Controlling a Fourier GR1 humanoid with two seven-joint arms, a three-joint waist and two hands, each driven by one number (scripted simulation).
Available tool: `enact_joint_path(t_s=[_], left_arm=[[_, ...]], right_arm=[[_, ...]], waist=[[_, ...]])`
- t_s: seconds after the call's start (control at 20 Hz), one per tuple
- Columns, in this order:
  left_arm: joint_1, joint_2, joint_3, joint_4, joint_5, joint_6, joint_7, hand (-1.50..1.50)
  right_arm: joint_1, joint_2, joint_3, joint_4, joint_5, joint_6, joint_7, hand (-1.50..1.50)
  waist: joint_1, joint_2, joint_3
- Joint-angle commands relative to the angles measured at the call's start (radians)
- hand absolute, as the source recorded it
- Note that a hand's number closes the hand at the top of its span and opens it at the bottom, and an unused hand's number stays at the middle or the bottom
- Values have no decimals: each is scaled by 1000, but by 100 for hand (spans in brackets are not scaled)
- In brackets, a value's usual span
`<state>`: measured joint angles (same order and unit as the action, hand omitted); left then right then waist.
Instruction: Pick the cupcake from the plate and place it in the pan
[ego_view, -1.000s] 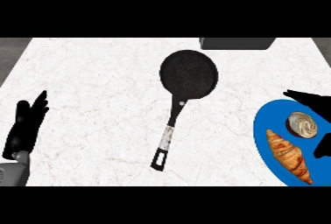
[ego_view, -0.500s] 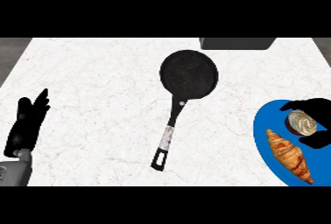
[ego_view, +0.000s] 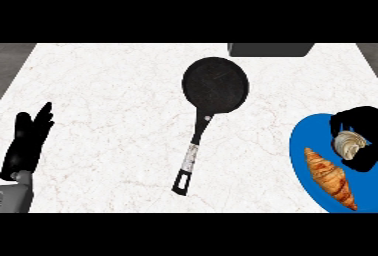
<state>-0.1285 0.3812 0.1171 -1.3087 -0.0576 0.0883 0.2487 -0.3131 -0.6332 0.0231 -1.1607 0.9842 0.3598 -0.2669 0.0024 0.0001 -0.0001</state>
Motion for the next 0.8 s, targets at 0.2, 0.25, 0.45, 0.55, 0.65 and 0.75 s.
enact_joint_path(t_s=[0.2, 0.25, 0.45, 0.55, 0.65, 0.75], left_arm=[[12, -10, 31, -37, -8, -33, 25, 0], [24, -13, 23, -19, -23, -28, -25, 0], [16, -12, 23, -73, -25, -31, 54, 0], [-29, -1, 39, -3, -32, -16, 25, 0], [5, -27, 29, -9, -26, -16, 6, 0], [20, -34, 21, -10, -31, -19, -14, 0]], right_arm=[[-77, 28, -84, 144, 14, -46, -51, 150], [-143, 48, -72, 271, 48, -93, -51, 150], [-74, 4, -152, 205, -16, -151, -134, 150], [-122, 74, -176, 122, -58, -237, -128, 150], [-132, 79, -219, 48, -103, -287, -155, 150], [-177, 115, -262, 42, -190, -257, -188, 150]], waist=[[5, 1, 0], [12, 3, 1], [1, -1, 1], [-7, 0, 1], [-12, -5, 1], [-4, -2, 0]])
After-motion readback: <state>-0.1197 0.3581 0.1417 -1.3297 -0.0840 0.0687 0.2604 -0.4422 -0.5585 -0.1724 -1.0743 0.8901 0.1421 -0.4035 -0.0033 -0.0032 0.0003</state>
